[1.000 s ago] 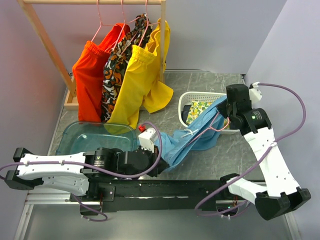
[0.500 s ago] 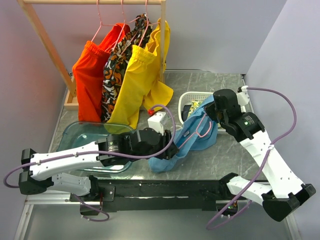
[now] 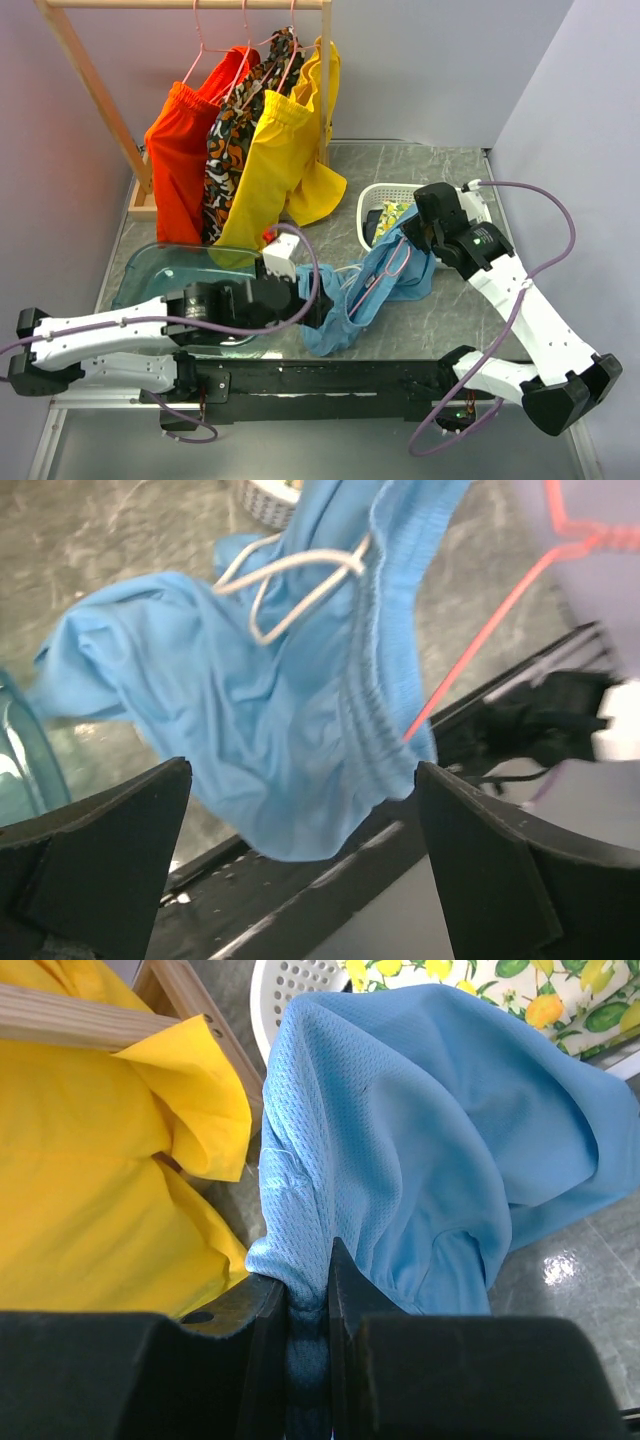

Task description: Place the shorts on the hanger

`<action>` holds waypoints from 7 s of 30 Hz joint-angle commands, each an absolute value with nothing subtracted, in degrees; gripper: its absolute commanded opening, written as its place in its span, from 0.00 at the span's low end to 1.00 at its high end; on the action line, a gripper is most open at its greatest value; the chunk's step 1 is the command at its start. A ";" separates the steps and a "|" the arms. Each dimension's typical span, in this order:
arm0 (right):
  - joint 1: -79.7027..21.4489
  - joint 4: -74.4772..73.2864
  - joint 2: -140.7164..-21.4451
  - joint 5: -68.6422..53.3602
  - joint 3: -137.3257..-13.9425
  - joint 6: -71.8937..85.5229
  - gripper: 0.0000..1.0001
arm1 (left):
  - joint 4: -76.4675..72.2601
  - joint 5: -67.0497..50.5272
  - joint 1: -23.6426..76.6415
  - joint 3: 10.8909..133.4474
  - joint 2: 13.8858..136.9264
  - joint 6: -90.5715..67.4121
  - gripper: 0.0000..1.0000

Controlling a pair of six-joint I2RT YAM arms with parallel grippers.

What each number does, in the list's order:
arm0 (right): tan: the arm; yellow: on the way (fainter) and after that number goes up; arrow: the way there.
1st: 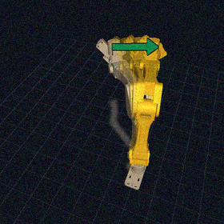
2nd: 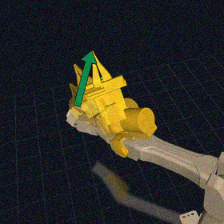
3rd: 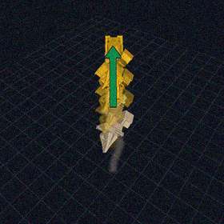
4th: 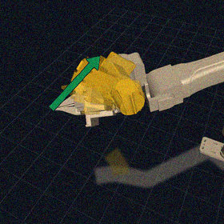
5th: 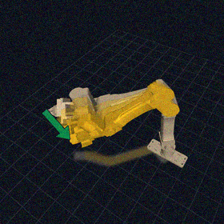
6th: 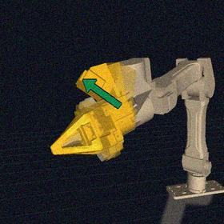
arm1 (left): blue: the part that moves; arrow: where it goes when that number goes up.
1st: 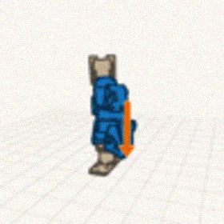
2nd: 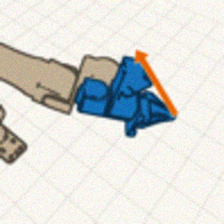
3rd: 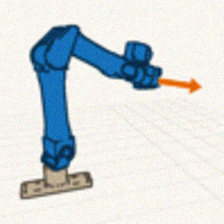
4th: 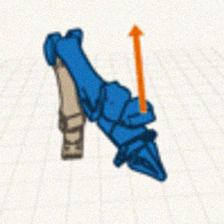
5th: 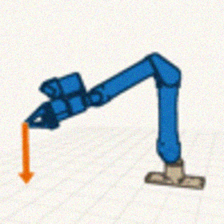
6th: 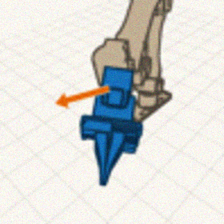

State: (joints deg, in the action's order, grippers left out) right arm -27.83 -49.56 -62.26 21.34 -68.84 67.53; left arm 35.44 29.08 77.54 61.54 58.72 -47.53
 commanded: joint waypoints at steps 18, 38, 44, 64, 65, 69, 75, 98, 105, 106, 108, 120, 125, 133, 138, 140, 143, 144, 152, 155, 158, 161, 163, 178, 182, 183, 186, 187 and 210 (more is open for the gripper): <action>-26.99 -48.96 -63.55 18.81 -69.26 70.58 0.00 | 29.20 52.91 96.16 64.25 78.48 -42.55 0.88; -24.79 -49.31 -63.46 16.44 -70.22 68.73 0.00 | 11.34 46.59 90.79 55.99 78.49 -28.66 0.71; -24.52 -49.13 -63.46 16.26 -70.05 68.47 0.00 | 11.87 42.89 90.88 54.32 77.87 -27.42 0.78; -24.17 -42.03 -57.06 12.48 -66.63 58.54 0.82 | 5.53 47.90 89.74 56.59 74.09 -24.87 0.01; -24.17 -41.49 -56.43 12.48 -66.10 57.75 0.89 | 6.58 47.81 89.74 57.12 74.27 -25.40 0.01; -24.26 -41.31 -54.23 13.62 -67.76 53.98 1.00 | 9.66 45.79 89.65 58.97 71.46 -27.51 0.01; -24.17 -44.38 -50.02 18.36 -72.24 52.03 1.00 | 17.21 46.23 88.95 66.15 65.57 -27.51 0.01; -18.46 -32.00 -48.95 18.55 -75.15 46.85 1.00 | 37.00 41.86 89.03 91.13 48.09 -15.13 0.01; -17.58 -18.12 -62.37 6.78 -75.40 42.63 1.00 | 44.99 33.14 89.03 101.93 47.28 -13.62 0.01; -17.58 -16.19 -63.79 5.55 -76.19 42.54 1.00 | 45.70 32.61 89.03 102.74 47.29 -13.62 0.01; -17.58 -13.03 -67.48 2.82 -77.60 42.19 1.00 | 47.37 31.56 88.95 104.32 46.76 -13.62 0.01; -25.92 -8.62 -82.53 -0.18 -87.28 39.46 1.00 | 48.25 26.28 84.65 107.75 40.43 -12.66 0.01; -37.60 -2.39 -77.53 -1.22 -79.82 39.38 1.00 | 46.41 29.17 80.25 106.53 37.62 -11.78 0.01; -55.53 -0.87 -78.22 1.57 -84.36 35.43 1.00 | 43.77 31.20 71.46 103.19 33.76 -10.81 0.01; -62.13 -5.51 -88.13 1.76 -98.56 34.02 1.00 | 42.46 32.86 66.02 100.55 31.21 -10.81 0.01; -63.45 -7.55 -94.96 1.23 -104.73 33.40 1.00 | 41.40 33.22 64.00 99.06 30.06 -10.55 0.01; -65.74 -12.99 -106.90 0.18 -120.54 33.13 1.00 | 39.91 34.54 59.78 97.83 28.04 -10.11 0.01; -66.61 -16.92 -110.27 -0.17 -130.16 33.22 1.00 | 40.08 34.89 57.94 97.82 27.52 -10.02 0.01; -68.03 -14.61 -119.11 -2.20 -136.08 35.77 1.00 | 40.51 37.18 49.67 99.40 25.23 -7.91 0.01; -68.03 -14.76 -115.58 -0.09 -130.09 34.90 1.00 | 42.53 36.74 48.34 101.59 25.49 -7.03 0.01; -68.03 -16.08 -113.47 2.89 -128.50 34.10 1.00 | 44.03 35.86 47.55 104.41 25.93 -7.03 0.01; -68.03 -15.56 -110.49 5.87 -123.94 34.10 1.00 | 43.95 34.54 46.59 106.17 25.49 -6.77 0.01; -68.03 -15.38 -108.21 7.11 -120.16 34.01 1.00 | 44.38 32.96 46.06 107.83 25.40 -6.59 0.01; -67.94 -16.61 -96.95 16.34 -103.81 32.70 1.00 | 42.36 46.84 45.88 94.58 29.35 -4.74 0.01; -68.03 -16.96 -92.91 18.01 -97.23 31.91 1.00 | 44.03 54.38 49.29 92.64 33.12 -7.20 0.01; -68.03 -17.05 -91.25 18.54 -96.25 31.73 1.00 | 44.38 55.10 50.00 92.81 33.83 -7.73 0.01; -67.94 -17.49 -88.26 20.47 -93.00 31.03 1.00 | 45.26 57.73 53.34 94.38 36.64 -8.96 0.01; -67.94 -17.58 -87.55 20.91 -92.21 31.03 1.00 | 45.96 58.35 54.13 95.09 37.61 -9.14 0.01; -66.71 -17.75 -79.72 21.18 -83.05 31.73 1.00 | 55.11 78.99 71.00 110.22 50.71 -6.77 0.01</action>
